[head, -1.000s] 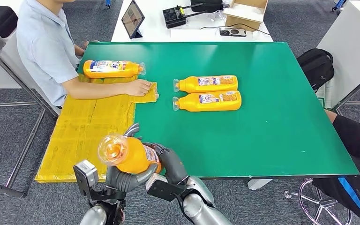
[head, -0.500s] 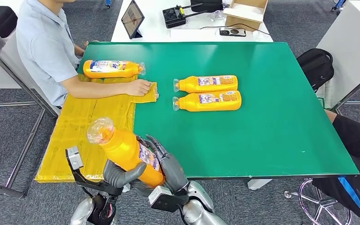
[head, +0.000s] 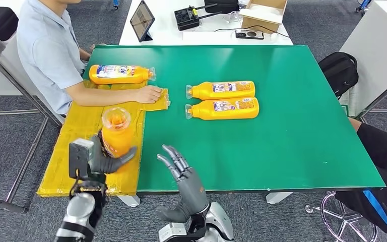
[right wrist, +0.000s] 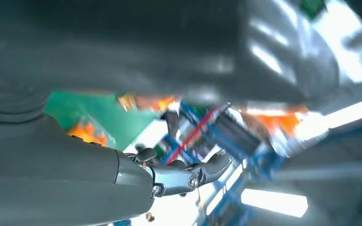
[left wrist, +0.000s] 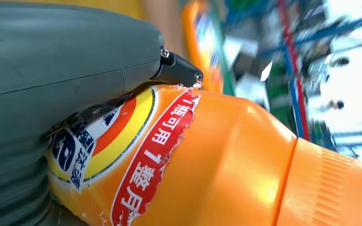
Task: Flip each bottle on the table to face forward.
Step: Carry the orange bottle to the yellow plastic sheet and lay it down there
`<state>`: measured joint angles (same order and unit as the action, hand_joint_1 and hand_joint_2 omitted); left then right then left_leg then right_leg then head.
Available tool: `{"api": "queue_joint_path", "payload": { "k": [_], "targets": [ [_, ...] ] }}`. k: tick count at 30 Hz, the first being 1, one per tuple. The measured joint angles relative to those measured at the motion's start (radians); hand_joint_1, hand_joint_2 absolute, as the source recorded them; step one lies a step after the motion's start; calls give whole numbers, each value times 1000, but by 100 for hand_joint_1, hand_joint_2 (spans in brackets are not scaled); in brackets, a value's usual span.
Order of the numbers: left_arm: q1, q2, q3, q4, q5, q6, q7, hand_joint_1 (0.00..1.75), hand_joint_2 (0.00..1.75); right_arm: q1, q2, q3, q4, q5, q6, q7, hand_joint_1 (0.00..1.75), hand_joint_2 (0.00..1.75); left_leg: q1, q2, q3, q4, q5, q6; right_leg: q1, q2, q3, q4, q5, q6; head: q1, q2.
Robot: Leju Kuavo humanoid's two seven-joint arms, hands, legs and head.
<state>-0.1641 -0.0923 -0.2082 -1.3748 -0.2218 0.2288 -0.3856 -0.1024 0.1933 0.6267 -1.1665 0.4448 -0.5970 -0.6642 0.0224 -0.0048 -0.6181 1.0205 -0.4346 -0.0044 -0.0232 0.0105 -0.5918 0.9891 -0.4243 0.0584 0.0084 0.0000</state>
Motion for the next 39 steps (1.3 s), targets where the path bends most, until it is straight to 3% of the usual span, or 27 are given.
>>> {"api": "queue_joint_path", "payload": {
  "k": [5,9,12,17,28,33,35,36,38,39],
  "targets": [
    [-99,26,43,75,-164,36,24,175,175,2,-26,50,-87,-73,-83,0,0,0,0,-1,0,0,0,0,0,0,0,0,0,0,0,0],
    [-194,44,49,185,-300,60,68,175,175,1,-40,69,-130,-109,-89,0,0,0,0,-1,0,0,0,0,0,0,0,0,0,0,0,0],
    [-263,64,23,282,-516,104,130,175,175,1,-47,79,-148,-120,-67,0,0,0,0,-1,0,0,0,0,0,0,0,0,0,0,0,0],
    [-377,100,-99,462,-958,158,292,175,175,1,-53,87,-168,-133,-7,0,0,0,0,-1,0,0,0,0,0,0,0,0,0,0,0,0],
    [-513,59,-192,764,-1007,-45,284,175,175,0,-54,86,-184,-165,55,0,0,0,-1,0,0,0,0,0,0,0,0,0,0,0,0,0],
    [-536,41,-176,836,-904,-145,247,172,175,0,-54,84,-184,-188,73,0,0,0,0,0,0,0,0,0,0,0,0,0,0,0,0,0],
    [-545,37,-161,853,-867,-173,230,148,175,0,-54,84,-184,-193,72,0,0,0,0,0,0,0,0,0,0,0,0,0,0,0,0,0],
    [-551,36,-153,860,-853,-187,224,119,175,0,-54,84,-184,-197,71,0,0,0,0,0,0,0,0,0,0,0,0,0,0,0,0,0],
    [-566,36,-136,875,-822,-218,214,45,175,-1,-54,84,-184,-205,68,0,0,0,0,0,0,0,0,0,0,0,1,0,0,0,0,0],
    [-572,36,-126,882,-805,-236,208,18,175,-1,-54,84,-184,-209,68,0,0,0,-1,0,0,0,0,0,0,0,1,0,0,0,0,0]
  ]
}}
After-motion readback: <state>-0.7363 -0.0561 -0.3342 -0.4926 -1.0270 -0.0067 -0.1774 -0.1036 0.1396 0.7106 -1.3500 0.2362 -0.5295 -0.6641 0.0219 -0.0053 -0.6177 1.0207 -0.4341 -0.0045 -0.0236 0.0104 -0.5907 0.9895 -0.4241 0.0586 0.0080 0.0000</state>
